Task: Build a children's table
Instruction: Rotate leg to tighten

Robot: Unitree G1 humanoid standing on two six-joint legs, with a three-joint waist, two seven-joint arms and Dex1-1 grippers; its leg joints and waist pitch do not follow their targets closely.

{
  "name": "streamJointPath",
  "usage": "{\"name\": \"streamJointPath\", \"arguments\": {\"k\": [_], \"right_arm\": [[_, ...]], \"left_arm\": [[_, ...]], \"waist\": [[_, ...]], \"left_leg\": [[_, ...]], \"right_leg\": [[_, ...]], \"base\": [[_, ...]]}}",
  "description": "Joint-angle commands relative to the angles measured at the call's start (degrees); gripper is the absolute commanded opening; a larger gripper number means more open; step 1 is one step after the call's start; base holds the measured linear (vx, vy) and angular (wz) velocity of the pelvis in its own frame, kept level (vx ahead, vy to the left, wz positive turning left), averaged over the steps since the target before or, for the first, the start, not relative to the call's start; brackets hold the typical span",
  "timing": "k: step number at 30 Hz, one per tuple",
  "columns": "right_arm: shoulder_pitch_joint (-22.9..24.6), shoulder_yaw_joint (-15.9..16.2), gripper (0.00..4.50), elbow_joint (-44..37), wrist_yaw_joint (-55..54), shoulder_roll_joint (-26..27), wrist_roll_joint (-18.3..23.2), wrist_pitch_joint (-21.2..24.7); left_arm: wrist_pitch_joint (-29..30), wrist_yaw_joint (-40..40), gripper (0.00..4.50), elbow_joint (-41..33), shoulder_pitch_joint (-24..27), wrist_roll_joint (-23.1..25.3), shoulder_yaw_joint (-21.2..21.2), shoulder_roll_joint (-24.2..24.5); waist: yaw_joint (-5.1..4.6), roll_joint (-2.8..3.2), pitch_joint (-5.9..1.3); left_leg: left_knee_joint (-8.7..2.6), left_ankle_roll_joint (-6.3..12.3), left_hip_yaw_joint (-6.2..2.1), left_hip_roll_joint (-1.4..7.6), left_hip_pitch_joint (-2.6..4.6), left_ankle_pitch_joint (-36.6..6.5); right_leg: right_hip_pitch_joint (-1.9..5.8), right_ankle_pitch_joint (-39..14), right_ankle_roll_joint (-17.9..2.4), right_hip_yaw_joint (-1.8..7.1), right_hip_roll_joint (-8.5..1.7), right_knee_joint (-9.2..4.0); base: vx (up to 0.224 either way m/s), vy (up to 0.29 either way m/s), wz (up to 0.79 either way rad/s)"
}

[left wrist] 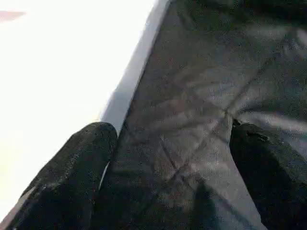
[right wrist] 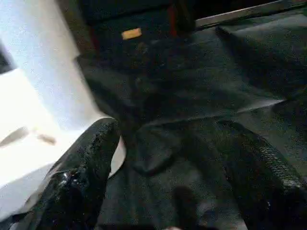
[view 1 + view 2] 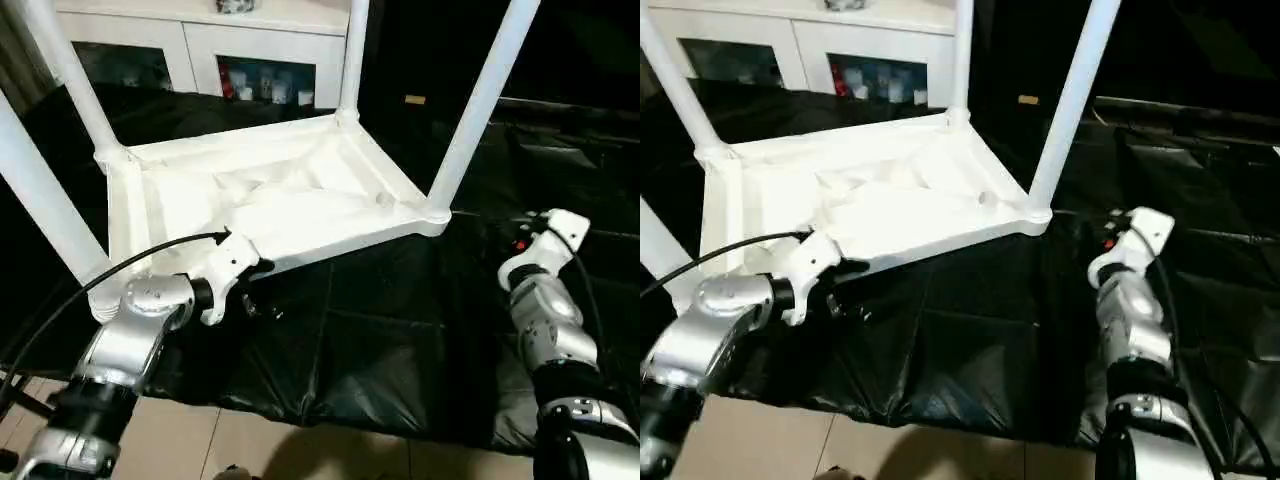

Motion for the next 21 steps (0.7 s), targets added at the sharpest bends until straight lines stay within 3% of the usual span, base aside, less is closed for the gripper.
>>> {"name": "streamJointPath", "arguments": {"k": [1, 3, 4, 6, 10, 12, 13, 14, 15, 17, 18, 19, 20, 21], "right_arm": [[3.70, 3.32, 3.54, -5.59, 3.18, 0.43, -2.07, 1.34], [4.80, 4.92, 3.54, -7.29, 4.89, 0.55, -2.36, 1.55], [6.45, 7.97, 3.54, -10.21, 7.73, 0.59, -3.18, 1.84], [8.46, 11.58, 3.54, -14.08, 11.29, 0.71, -3.66, 2.52], [10.86, 15.80, 3.54, -19.52, 16.05, 1.17, -2.81, 4.36], [12.02, 17.80, 3.54, -22.23, 18.44, 1.59, -1.98, 5.70], [12.80, 18.80, 3.54, -23.54, 19.55, 1.91, -1.91, 6.43], [13.13, 19.16, 3.54, -24.03, 19.94, 2.04, -1.95, 6.72], [14.10, 20.17, 3.54, -25.13, 20.73, 2.29, -2.01, 7.38], [15.02, 21.05, 3.54, -26.07, 21.50, 2.44, -1.94, 8.15], [15.06, 21.08, 3.54, -26.11, 21.53, 2.45, -1.94, 8.18], [15.38, 21.38, 3.54, -26.45, 21.79, 2.53, -1.88, 8.49], [15.65, 21.83, 3.54, -26.48, 22.11, 2.80, -1.96, 8.85], [15.66, 21.97, 3.54, -26.33, 22.21, 2.95, -2.00, 8.95]], "left_arm": [[-1.09, 5.13, 4.41, -5.03, 3.42, -2.00, 3.73, -1.67], [-1.06, 5.89, 4.41, -6.20, 4.75, -2.45, 4.37, -2.13], [-0.55, 6.93, 4.41, -8.27, 6.74, -3.71, 5.81, -3.11], [-1.28, 7.38, 4.41, -11.44, 9.68, -6.24, 7.65, -4.29], [-0.31, 5.39, 4.41, -18.20, 15.22, -12.70, 11.10, -5.37], [3.12, 2.85, 4.41, -23.34, 19.47, -16.51, 12.47, -3.65], [5.07, 1.32, 4.41, -26.10, 22.54, -18.65, 13.56, -1.96], [5.82, 0.72, 4.41, -27.17, 23.83, -19.47, 14.01, -1.20], [7.23, -0.86, 4.41, -29.53, 27.34, -21.14, 16.19, 1.04], [9.07, -1.90, 4.41, -31.58, 30.24, -23.53, 19.52, 3.14], [9.14, -1.96, 4.41, -31.66, 30.37, -23.65, 19.69, 3.24], [9.76, -2.38, 4.41, -32.33, 31.45, -24.64, 21.08, 4.10], [10.73, -3.87, 4.41, -33.35, 33.82, -26.48, 24.83, 6.38], [11.16, -4.39, 4.41, -33.64, 34.71, -27.14, 26.53, 7.31]], "waist": [[0.15, -0.03, -4.13], [0.21, -0.03, -3.99], [0.11, 0.30, -3.89], [0.02, 0.22, -3.63], [0.08, -0.17, -3.56], [0.11, -0.05, -3.30], [-0.02, -0.64, -3.26], [0.10, -0.24, -3.29], [-0.03, -0.70, -3.03], [0.03, -0.91, -2.92], [0.14, -0.67, -2.79], [0.29, -0.57, -2.71], [0.32, -1.24, -2.63], [0.37, -1.08, -2.58]], "left_leg": [[-3.20, 2.36, -0.12, 1.01, -0.15, -7.22], [-3.35, 2.51, -0.12, 1.04, -0.01, -8.77], [-3.42, 2.28, -0.17, 1.02, 0.07, -9.73], [-3.65, 2.02, -0.27, 1.13, 0.04, -11.71], [-3.73, 1.76, -0.29, 1.31, 0.18, -13.40], [-4.05, 1.87, -0.45, 1.44, 0.08, -13.86], [-4.13, 1.97, -0.38, 1.38, 0.16, -14.56], [-4.17, 1.92, -0.55, 1.45, 0.03, -14.12], [-4.29, 2.05, -0.40, 1.38, 0.00, -14.75], [-4.50, 1.59, -0.51, 1.37, 0.25, -16.26], [-4.55, 1.41, -0.61, 1.36, 0.28, -16.84], [-4.61, 0.97, -0.56, 1.41, 0.89, -18.35], [-4.62, 0.89, -0.57, 1.41, 0.85, -18.94], [-4.85, 0.58, -0.93, 1.28, 0.30, -19.22]], "right_leg": [[3.52, -4.64, -11.35, 2.86, -3.93, -3.90], [3.35, -7.77, -10.46, 2.84, -3.97, -4.44], [3.23, -9.45, -10.22, 2.85, -3.85, -4.58], [3.10, -12.53, -9.27, 2.86, -3.89, -5.06], [2.77, -15.23, -8.61, 3.10, -3.93, -5.23], [2.58, -16.24, -8.30, 3.13, -3.85, -5.18], [2.45, -17.12, -7.83, 3.10, -3.63, -5.44], [2.50, -16.02, -7.99, 3.22, -3.78, -5.07], [2.28, -17.15, -7.60, 3.17, -3.51, -5.33], [2.11, -19.19, -7.19, 3.18, -3.48, -5.49], [2.03, -19.88, -7.02, 3.22, -3.57, -5.54], [1.55, -20.99, -6.65, 3.28, -3.42, -5.85], [1.57, -21.26, -6.62, 3.27, -3.46, -5.87], [1.97, -22.24, -6.41, 3.33, -3.77, -5.59]], "base": [[0.000, 0.000, 0.00], [0.000, 0.000, 0.00], [0.000, 0.000, 0.00], [0.000, 0.000, 0.00], [0.000, 0.000, 0.00], [0.000, 0.000, 0.00], [0.000, 0.000, 0.00], [0.000, 0.000, 0.00], [0.000, 0.000, 0.00], [0.000, 0.000, 0.00], [0.000, 0.000, 0.00], [0.000, 0.000, 0.00], [0.000, 0.000, 0.00], [0.000, 0.000, 0.00]]}}
